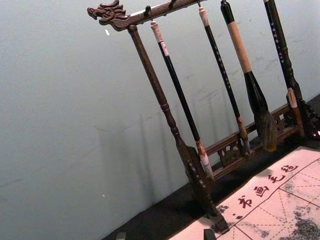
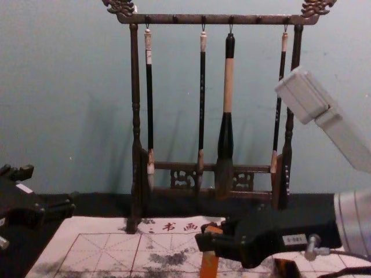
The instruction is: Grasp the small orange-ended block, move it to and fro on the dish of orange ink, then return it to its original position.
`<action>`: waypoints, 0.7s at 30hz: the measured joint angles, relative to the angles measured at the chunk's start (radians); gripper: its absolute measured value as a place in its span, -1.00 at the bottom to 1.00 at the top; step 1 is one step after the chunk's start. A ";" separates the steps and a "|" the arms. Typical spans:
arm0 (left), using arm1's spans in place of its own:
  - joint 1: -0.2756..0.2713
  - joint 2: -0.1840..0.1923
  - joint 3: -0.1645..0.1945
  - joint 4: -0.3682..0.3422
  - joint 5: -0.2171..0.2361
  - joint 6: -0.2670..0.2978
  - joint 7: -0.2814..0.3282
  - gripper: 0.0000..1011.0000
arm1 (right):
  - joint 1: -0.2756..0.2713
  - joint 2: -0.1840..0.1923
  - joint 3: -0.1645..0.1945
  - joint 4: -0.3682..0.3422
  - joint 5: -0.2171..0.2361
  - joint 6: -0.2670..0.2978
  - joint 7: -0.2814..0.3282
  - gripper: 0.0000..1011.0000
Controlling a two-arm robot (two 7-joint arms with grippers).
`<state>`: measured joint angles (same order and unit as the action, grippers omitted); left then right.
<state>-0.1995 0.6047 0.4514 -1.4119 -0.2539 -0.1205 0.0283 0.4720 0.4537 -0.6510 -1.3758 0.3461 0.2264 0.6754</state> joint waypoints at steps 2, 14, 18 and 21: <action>0.000 0.000 0.000 0.000 0.000 0.000 0.000 0.98 | 0.003 -0.001 -0.004 0.006 0.001 0.000 0.000 -0.75; 0.000 0.000 0.000 0.000 0.000 0.000 0.000 0.98 | 0.029 -0.011 -0.028 0.045 0.002 -0.002 -0.001 -0.75; 0.000 0.000 0.000 0.000 0.000 0.000 0.000 0.98 | 0.039 -0.021 -0.034 0.059 0.002 0.009 -0.004 -0.75; 0.000 0.000 0.000 0.000 0.000 0.000 0.000 0.98 | 0.043 -0.027 -0.036 0.065 0.003 0.018 -0.006 -0.75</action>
<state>-0.1995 0.6047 0.4514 -1.4120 -0.2539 -0.1205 0.0283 0.5149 0.4271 -0.6871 -1.3104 0.3492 0.2441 0.6693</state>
